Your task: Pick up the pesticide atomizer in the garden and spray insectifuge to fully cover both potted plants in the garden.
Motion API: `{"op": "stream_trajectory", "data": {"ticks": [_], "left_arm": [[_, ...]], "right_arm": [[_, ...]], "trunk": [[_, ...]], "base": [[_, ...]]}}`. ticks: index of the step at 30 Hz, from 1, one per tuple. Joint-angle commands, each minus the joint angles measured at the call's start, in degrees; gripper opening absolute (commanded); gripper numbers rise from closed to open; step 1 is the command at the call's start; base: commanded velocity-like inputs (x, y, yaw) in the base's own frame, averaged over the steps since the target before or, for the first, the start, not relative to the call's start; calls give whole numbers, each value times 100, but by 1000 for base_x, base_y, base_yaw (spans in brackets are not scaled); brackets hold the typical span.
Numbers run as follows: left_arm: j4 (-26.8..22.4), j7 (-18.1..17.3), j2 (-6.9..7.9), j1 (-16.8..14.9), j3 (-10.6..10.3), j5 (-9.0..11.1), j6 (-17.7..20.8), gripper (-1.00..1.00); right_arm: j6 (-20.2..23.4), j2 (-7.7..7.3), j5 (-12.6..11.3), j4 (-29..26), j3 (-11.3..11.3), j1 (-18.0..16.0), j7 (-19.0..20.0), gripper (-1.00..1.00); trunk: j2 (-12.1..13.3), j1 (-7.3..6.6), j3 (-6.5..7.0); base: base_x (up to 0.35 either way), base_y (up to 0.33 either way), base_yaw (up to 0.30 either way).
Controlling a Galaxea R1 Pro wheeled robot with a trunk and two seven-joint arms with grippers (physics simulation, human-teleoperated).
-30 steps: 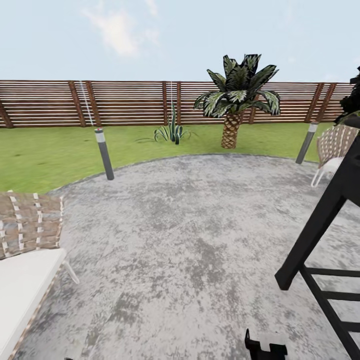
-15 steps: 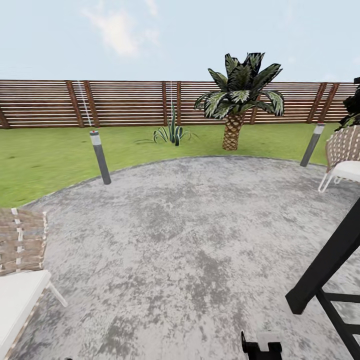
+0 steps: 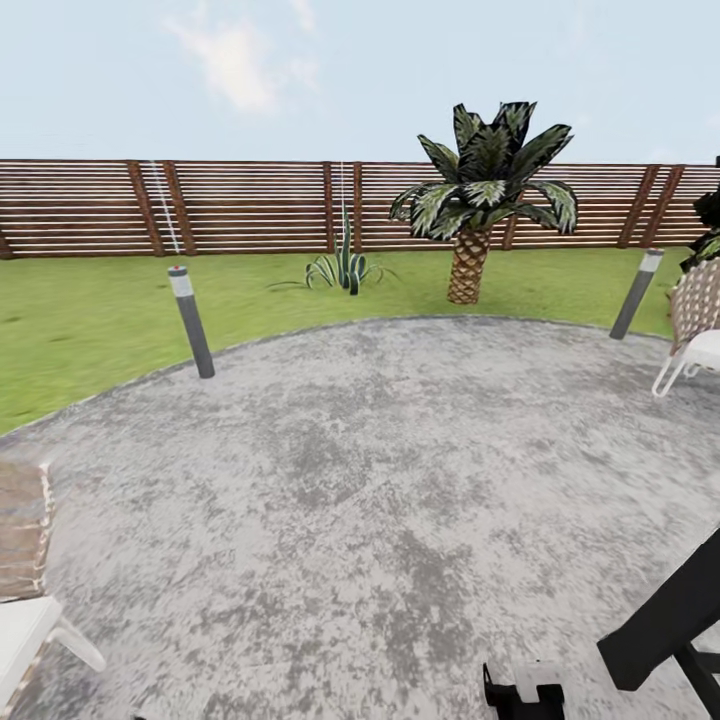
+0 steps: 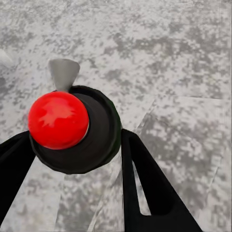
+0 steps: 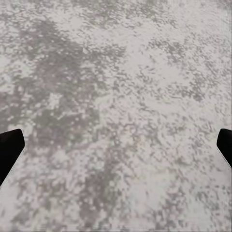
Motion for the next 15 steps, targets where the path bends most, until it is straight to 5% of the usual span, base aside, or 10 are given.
{"op": "stream_trajectory", "data": {"ticks": [1,7,15], "left_arm": [[2,-54,1,-4,51,-4,-14,-100],[2,-55,3,-4,51,-4,-14,-100],[2,-55,3,-4,51,-4,-14,-100]], "right_arm": [[-16,3,64,6,-43,-4,-20,100],[-16,23,59,-3,-41,-4,-21,100],[-16,51,55,3,-49,-4,-27,100]], "trunk": [[-2,2,-5],[-2,2,-7],[-2,2,-49]], "base": [[339,0,0],[339,0,6],[339,0,169]]}}
